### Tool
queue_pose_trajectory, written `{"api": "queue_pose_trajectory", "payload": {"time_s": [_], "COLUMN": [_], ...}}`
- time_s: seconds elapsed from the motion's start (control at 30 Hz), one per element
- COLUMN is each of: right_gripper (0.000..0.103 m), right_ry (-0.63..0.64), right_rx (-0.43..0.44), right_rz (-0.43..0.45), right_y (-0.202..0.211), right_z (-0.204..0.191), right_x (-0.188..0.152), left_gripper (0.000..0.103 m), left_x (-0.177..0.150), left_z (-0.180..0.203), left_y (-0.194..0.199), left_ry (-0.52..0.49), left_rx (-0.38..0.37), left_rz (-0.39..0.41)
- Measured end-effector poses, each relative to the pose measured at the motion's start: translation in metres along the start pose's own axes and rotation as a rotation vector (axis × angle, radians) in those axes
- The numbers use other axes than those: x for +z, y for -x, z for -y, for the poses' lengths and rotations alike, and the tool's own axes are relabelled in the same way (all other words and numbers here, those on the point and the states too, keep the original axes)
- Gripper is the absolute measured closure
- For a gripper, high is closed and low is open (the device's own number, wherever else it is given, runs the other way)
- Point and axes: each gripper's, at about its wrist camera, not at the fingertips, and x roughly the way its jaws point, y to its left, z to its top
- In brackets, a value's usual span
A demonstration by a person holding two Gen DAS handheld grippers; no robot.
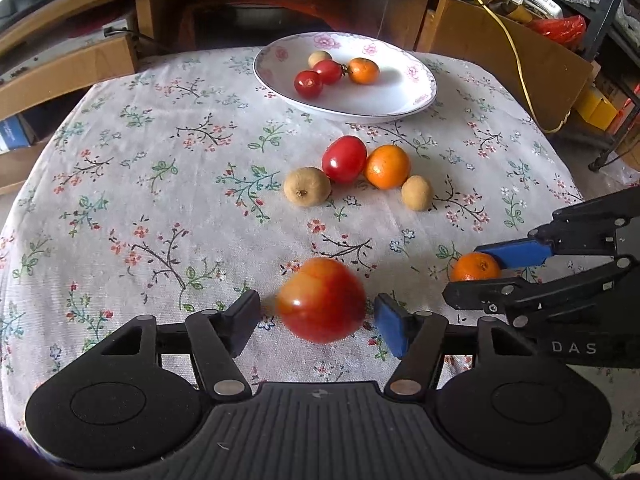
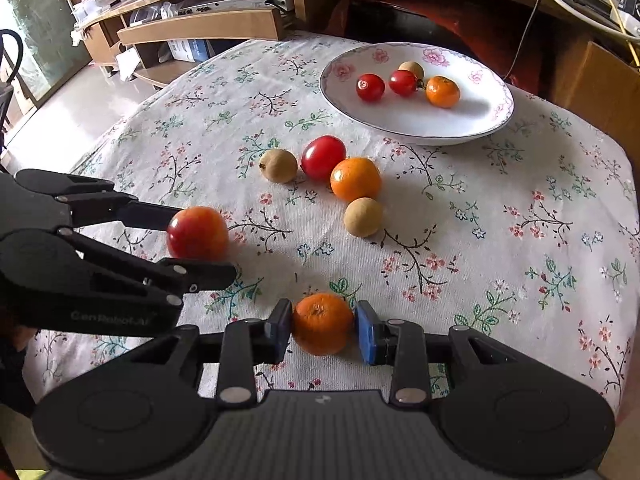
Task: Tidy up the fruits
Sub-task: 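Carry the large tomato and the mandarin toward the white bowl with both tools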
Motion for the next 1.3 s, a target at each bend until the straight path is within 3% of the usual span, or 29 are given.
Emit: {"api": "queue_pose_trajectory", "payload": {"time_s": [0.1,0.23,0.37,0.73,1.3], "right_gripper": [0.069,0.069,0.070,0.072,0.072], "right_ry": [-0.009,-0.011,0.016,-0.028,-0.045], "right_rx": [-0.003,0.001,-0.022,-0.025,-0.030], "right_rz": [-0.007,-0.003,-0.011,0.012,0.050], "right_y": [0.002,0.002,0.002,0.006,0.013], "right_z": [0.001,0.002,-0.004,0.002,0.003], "right_x": [-0.002,-0.002,-0.003,0.003,0.016], "left_gripper": [0.034,0.048,0.050,0.051,0.051], "left_x": [0.001,0.004,0.003,0.010,0.022], "left_z": [0.001,0.001,0.003,0.007,0.016], "left_y": [0.000,-0.001,-0.001,0.000,0.006], "left_ry": [-0.003,-0.004,-0.022,0.010,0.001], "left_rx": [-0.002,0.010,0.022,-0.016,-0.013], "left_rz": [0.001,-0.006,-0.009,-0.014,0.015]}}
